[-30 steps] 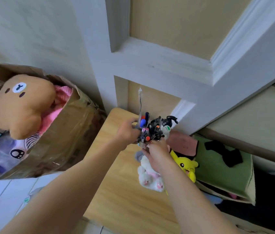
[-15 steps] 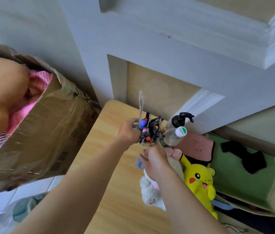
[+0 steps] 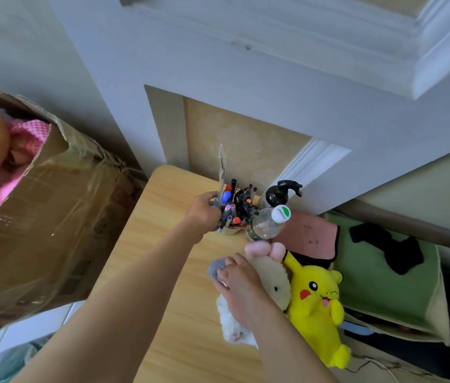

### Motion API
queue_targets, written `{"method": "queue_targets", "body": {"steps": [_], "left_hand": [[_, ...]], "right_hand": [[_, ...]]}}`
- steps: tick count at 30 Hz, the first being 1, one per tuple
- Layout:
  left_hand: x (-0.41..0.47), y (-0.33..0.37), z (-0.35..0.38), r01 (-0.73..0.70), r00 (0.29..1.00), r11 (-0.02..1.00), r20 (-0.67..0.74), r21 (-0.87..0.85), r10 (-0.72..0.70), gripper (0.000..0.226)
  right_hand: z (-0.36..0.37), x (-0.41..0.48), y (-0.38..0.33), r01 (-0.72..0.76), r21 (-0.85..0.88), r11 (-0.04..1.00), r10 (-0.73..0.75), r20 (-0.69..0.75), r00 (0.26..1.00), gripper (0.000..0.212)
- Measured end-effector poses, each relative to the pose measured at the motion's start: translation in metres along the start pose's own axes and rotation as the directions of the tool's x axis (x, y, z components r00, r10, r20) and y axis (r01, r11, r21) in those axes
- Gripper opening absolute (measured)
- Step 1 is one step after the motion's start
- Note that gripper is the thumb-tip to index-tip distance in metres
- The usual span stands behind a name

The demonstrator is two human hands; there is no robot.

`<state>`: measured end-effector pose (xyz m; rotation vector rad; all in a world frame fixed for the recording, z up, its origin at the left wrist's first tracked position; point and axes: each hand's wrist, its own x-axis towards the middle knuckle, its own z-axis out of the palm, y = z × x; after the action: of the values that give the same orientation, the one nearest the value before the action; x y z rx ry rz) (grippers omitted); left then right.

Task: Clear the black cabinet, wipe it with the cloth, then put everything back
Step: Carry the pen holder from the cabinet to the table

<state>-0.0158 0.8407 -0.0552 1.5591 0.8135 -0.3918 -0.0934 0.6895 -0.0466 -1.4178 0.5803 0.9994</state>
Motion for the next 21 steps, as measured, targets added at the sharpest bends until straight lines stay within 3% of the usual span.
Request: {"method": "queue_targets", "body": {"steps": [7,15,16,18,19,21], "left_hand": [[-0.056,0.026,-0.012,0.023,0.998,0.989,-0.06,0.149,-0.014,0.07],[-0.178,0.069,-0.002,-0.064,0.986,0.913,-0.113,0.404,0.12,0.054],[-0.196,0.077,0.005,-0.111,0.982,0.891,-0.087,0.441,0.165,0.044],[-0.226,0.092,0.023,-0.219,0.964,0.817,-0.01,0.533,0.265,0.024],[-0.24,0.099,0.035,-0.264,0.954,0.781,0.033,0.567,0.299,0.021],[-0.27,0.113,0.063,-0.343,0.934,0.737,0.126,0.582,0.335,0.032]], "right_hand": [[-0.01,-0.059,-0.039,-0.034,-0.048,0.998,0.029,-0.102,0.994,0.048],[-0.064,-0.167,-0.078,0.145,-0.378,0.914,-0.211,-0.141,0.967,0.017],[-0.073,-0.189,-0.084,0.147,-0.402,0.904,-0.223,-0.15,0.963,0.027],[-0.096,-0.227,-0.094,0.14,-0.478,0.867,-0.254,-0.183,0.95,0.07],[-0.107,-0.245,-0.096,0.141,-0.514,0.846,-0.274,-0.194,0.942,0.077],[-0.136,-0.278,-0.093,0.162,-0.56,0.813,-0.319,-0.194,0.928,0.069]]}}
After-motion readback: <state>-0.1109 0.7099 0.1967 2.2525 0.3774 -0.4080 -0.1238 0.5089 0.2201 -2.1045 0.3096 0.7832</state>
